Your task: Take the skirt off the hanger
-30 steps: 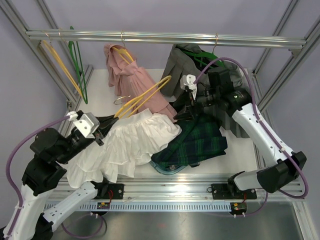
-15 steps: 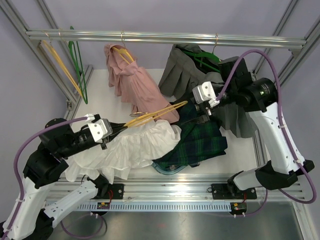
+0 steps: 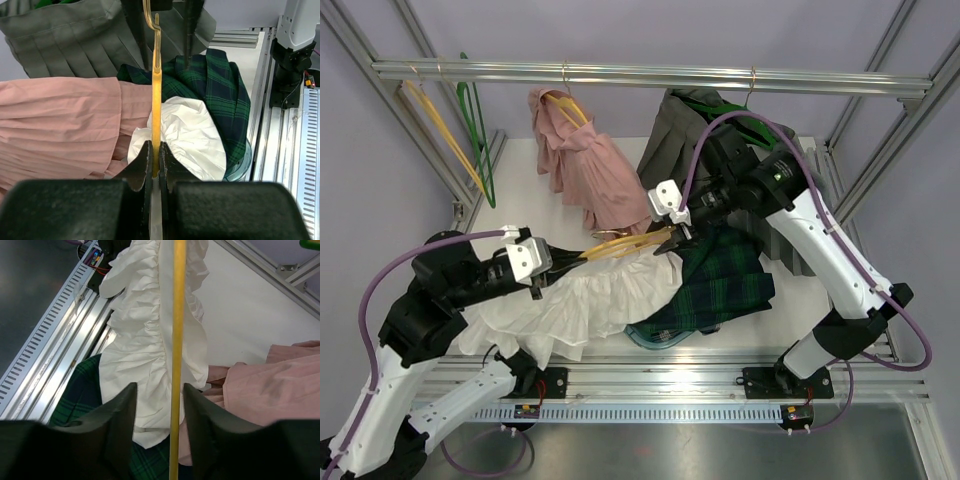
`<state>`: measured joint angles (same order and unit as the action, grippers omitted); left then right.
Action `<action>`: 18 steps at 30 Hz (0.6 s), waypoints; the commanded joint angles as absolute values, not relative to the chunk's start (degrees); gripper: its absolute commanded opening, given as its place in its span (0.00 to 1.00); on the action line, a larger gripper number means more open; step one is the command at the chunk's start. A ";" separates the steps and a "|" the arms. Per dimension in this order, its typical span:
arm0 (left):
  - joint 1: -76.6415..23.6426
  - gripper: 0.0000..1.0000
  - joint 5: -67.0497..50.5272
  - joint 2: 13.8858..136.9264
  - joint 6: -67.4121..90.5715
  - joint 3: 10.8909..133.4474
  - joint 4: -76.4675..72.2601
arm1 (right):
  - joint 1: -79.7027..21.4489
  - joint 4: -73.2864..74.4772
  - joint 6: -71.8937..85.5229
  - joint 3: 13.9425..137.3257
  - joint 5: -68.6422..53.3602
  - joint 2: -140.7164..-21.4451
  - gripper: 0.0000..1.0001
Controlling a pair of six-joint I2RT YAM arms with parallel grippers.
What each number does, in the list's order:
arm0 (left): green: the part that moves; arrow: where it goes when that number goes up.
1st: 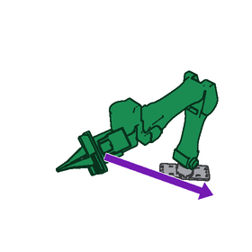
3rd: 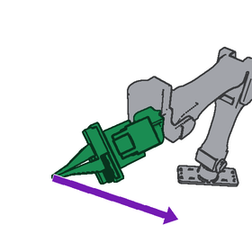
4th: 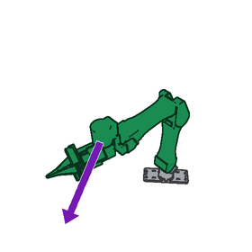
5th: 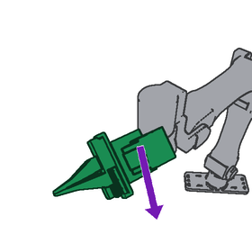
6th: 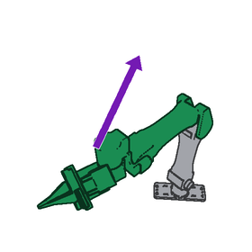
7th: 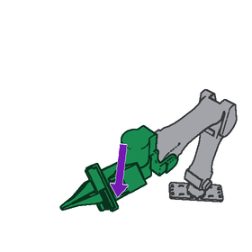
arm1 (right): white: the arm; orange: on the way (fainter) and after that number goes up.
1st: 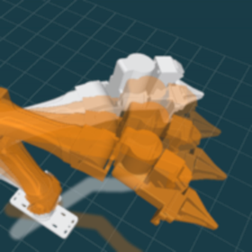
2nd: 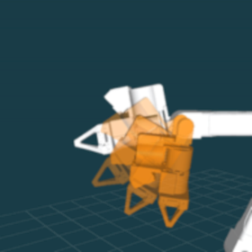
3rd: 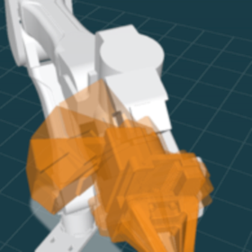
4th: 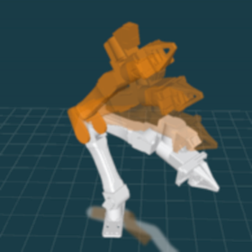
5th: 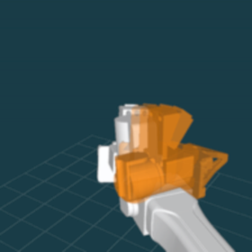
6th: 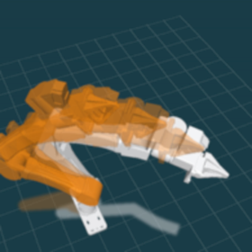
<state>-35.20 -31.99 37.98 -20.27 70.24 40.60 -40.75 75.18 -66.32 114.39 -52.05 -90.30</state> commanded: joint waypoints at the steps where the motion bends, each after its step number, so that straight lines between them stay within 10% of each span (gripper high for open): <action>1: -35.16 0.00 -34.89 37.36 -18.72 68.74 32.96 | -42.19 73.57 -65.22 115.14 -49.39 -90.44 0.44; 6: -35.16 0.08 -31.40 34.90 -16.18 64.96 29.98 | -42.36 73.04 -65.48 115.31 -47.82 -89.04 0.00; 18: -35.16 0.84 -10.28 25.23 1.39 56.78 26.71 | -42.10 91.65 -69.17 122.78 -31.83 -88.07 0.00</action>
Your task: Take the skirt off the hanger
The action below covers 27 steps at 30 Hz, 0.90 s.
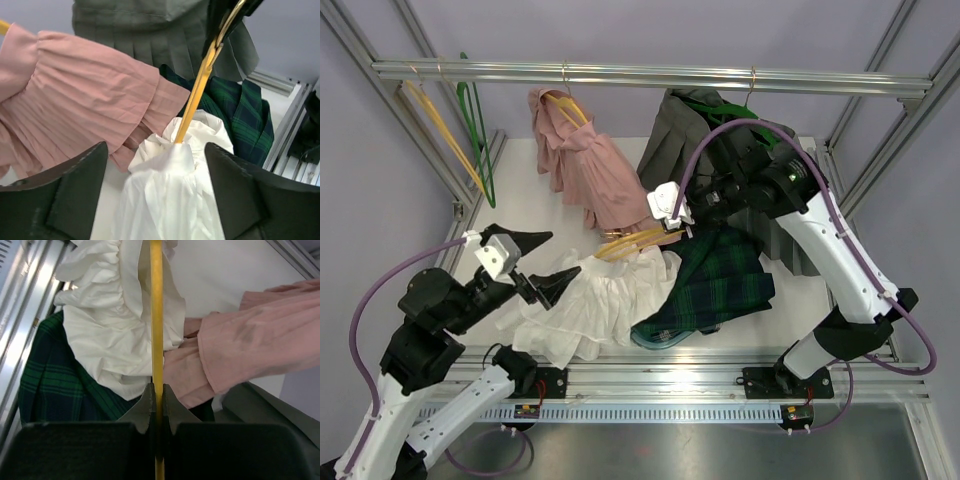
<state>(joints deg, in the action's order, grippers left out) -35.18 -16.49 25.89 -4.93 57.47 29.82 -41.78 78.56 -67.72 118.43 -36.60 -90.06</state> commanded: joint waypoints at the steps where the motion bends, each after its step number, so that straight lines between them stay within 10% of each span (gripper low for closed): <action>1: -35.16 0.86 -10.37 25.14 1.84 56.78 27.15 | -42.19 92.71 -69.43 123.13 -29.82 -88.07 0.00; 17: -35.16 0.99 -4.05 37.26 34.42 55.11 29.44 | -42.28 91.32 -62.40 118.39 -26.45 -87.01 0.00; 27: -35.16 0.61 3.25 39.81 35.77 54.14 34.37 | -42.27 89.91 -61.17 117.51 -26.10 -87.01 0.00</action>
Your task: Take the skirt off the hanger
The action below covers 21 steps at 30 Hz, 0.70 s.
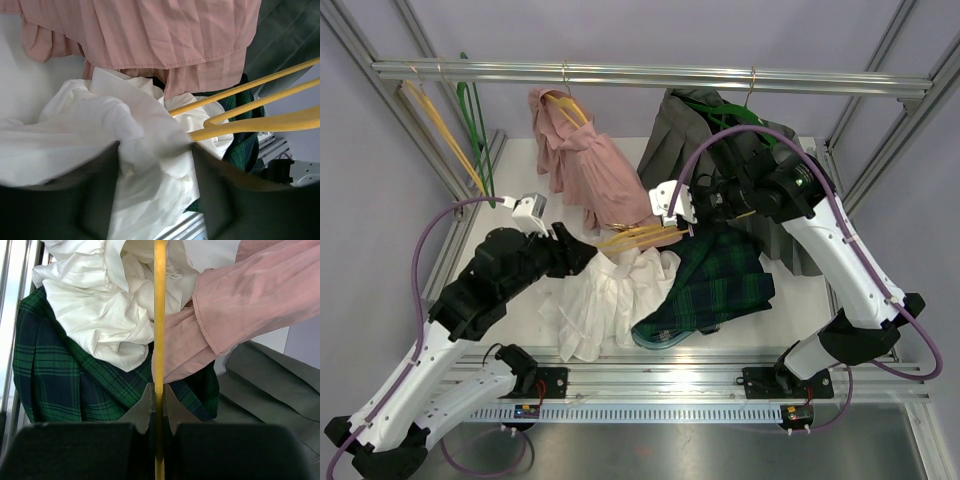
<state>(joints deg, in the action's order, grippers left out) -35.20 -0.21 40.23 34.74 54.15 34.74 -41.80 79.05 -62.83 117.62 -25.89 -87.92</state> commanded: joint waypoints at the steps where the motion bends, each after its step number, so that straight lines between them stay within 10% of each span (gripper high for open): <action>1: -35.16 0.46 3.34 39.81 35.60 54.23 34.45 | -42.19 89.83 -61.00 117.42 -25.76 -87.10 0.00; 7: -35.16 0.02 5.44 39.20 33.75 55.02 38.05 | -41.49 89.47 -60.73 117.07 -24.08 -86.66 0.00; 21: -35.16 0.00 15.73 35.51 30.50 56.95 49.83 | -32.70 93.60 -66.27 119.79 -29.97 -79.64 0.00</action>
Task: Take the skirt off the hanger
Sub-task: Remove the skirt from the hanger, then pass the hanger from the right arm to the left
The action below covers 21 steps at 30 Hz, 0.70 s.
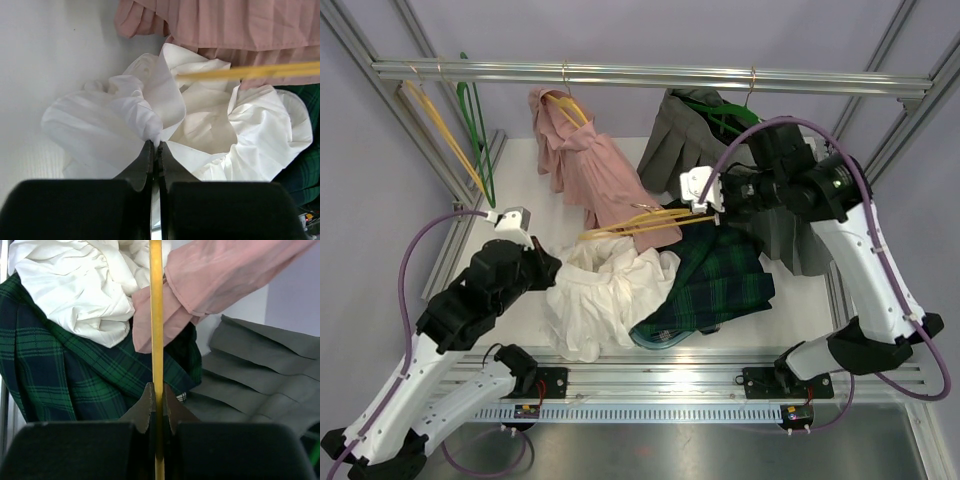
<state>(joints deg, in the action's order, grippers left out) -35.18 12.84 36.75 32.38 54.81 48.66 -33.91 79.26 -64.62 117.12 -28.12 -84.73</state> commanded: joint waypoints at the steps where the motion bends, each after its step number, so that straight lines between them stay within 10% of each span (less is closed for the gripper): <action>1: -35.16 0.00 15.82 35.25 30.32 56.95 49.92 | -32.43 93.69 -66.27 119.79 -30.58 -79.19 0.00; 6: -35.16 0.00 13.02 32.87 25.59 56.86 47.47 | -31.82 93.78 -66.18 119.18 -33.04 -76.73 0.00; 12: -35.16 0.84 0.37 28.32 11.71 58.18 43.07 | -31.73 93.78 -66.71 117.78 -34.54 -77.34 0.00; 21: -35.16 0.99 -17.91 23.11 -13.51 61.17 42.89 | -31.90 93.78 -73.37 113.39 -38.84 -76.91 0.00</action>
